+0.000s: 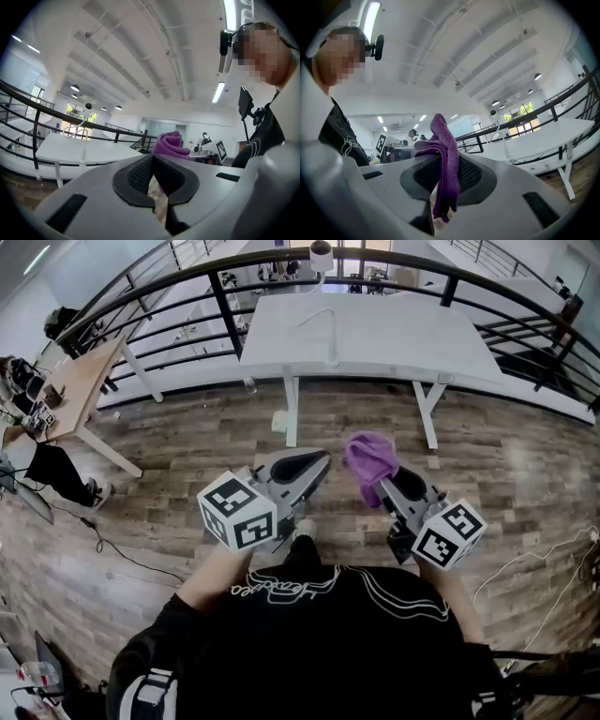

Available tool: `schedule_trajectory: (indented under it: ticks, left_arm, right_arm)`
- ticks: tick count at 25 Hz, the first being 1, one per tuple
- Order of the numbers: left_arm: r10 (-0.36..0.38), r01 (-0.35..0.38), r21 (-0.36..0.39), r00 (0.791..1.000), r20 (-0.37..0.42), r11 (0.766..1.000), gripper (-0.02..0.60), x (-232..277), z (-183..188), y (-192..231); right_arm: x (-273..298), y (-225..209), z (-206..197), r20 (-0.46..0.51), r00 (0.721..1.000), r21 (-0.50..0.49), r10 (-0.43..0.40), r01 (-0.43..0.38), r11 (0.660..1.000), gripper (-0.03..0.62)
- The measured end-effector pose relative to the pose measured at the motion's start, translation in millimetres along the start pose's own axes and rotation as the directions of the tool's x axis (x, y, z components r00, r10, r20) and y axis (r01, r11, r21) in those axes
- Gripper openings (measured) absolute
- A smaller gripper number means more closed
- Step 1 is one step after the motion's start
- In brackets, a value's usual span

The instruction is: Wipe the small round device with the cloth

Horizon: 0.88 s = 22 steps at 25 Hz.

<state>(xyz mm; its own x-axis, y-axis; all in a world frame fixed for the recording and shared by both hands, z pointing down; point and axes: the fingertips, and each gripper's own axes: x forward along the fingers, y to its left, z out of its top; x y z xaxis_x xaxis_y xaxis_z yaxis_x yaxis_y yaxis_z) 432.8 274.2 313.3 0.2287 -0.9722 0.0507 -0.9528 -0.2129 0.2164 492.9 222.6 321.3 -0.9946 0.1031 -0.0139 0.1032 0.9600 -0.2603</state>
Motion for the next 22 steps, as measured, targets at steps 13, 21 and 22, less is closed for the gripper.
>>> schedule_trajectory:
  ticks: [13, 21, 22]
  left_arm:
    - [-0.052, 0.052, 0.005, 0.998, -0.028, 0.999, 0.008, 64, 65, 244]
    - [-0.075, 0.076, 0.019, 0.996, -0.049, 0.997, 0.008, 115, 93, 337]
    - [-0.076, 0.077, 0.022, 0.996, -0.049, 0.997, 0.008, 117, 92, 338]
  right_arm:
    - [210, -131, 47, 0.022, 0.998, 0.031, -0.058, 0.058, 0.998, 0.072]
    - [278, -199, 78, 0.035, 0.995, 0.023, -0.089, 0.088, 0.996, 0.072]
    - [278, -201, 77, 0.037, 0.995, 0.022, -0.092, 0.091, 0.996, 0.072]
